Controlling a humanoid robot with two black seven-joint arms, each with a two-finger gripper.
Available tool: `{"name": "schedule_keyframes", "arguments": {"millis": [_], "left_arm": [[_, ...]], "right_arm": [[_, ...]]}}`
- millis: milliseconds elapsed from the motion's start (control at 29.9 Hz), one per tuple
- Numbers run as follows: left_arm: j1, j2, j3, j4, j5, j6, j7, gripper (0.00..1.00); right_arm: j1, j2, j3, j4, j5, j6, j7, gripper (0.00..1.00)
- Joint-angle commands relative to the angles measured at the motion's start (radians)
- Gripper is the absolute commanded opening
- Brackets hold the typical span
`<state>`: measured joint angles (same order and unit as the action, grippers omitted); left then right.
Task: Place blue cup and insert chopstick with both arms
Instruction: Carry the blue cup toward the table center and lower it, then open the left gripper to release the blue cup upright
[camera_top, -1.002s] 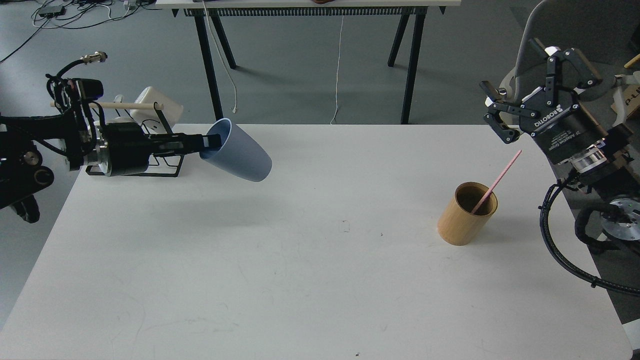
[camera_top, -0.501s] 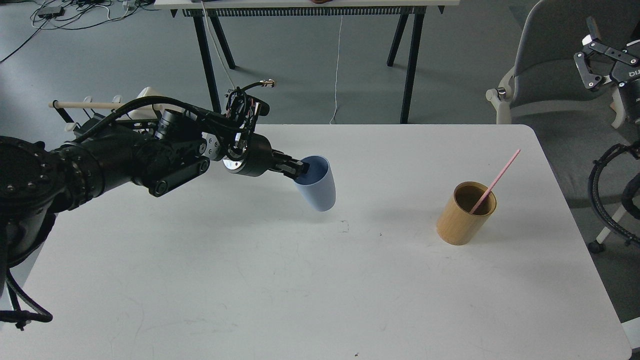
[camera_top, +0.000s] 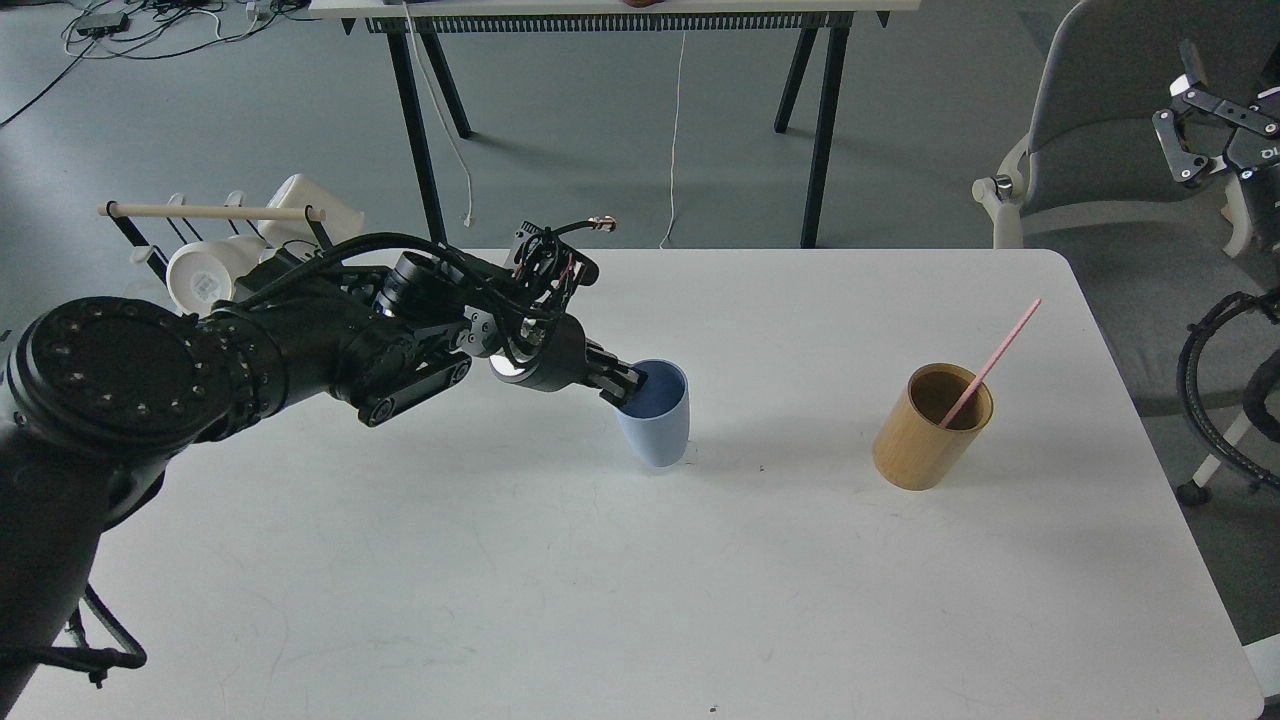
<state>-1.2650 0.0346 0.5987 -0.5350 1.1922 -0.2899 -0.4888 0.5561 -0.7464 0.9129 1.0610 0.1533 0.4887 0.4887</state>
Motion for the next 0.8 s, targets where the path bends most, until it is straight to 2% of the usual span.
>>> {"name": "schedule_keyframes", "arguments": {"millis": [0, 635, 768], "left_arm": [[0.009, 0.002, 0.0, -0.003, 0.001, 0.0, 0.0, 0.08], [0.009, 0.011, -0.008, -0.011, -0.002, -0.011, 0.0, 0.12], [0.009, 0.018, -0.011, -0.011, -0.003, -0.012, 0.0, 0.17]], "right_arm": [[-0.002, 0.002, -0.005, 0.0, -0.001, 0.0, 0.0, 0.92], [-0.008, 0.002, -0.005, 0.002, -0.001, 0.0, 0.0, 0.92], [-0.008, 0.002, -0.005, 0.002, -0.001, 0.0, 0.0, 0.92]]}}
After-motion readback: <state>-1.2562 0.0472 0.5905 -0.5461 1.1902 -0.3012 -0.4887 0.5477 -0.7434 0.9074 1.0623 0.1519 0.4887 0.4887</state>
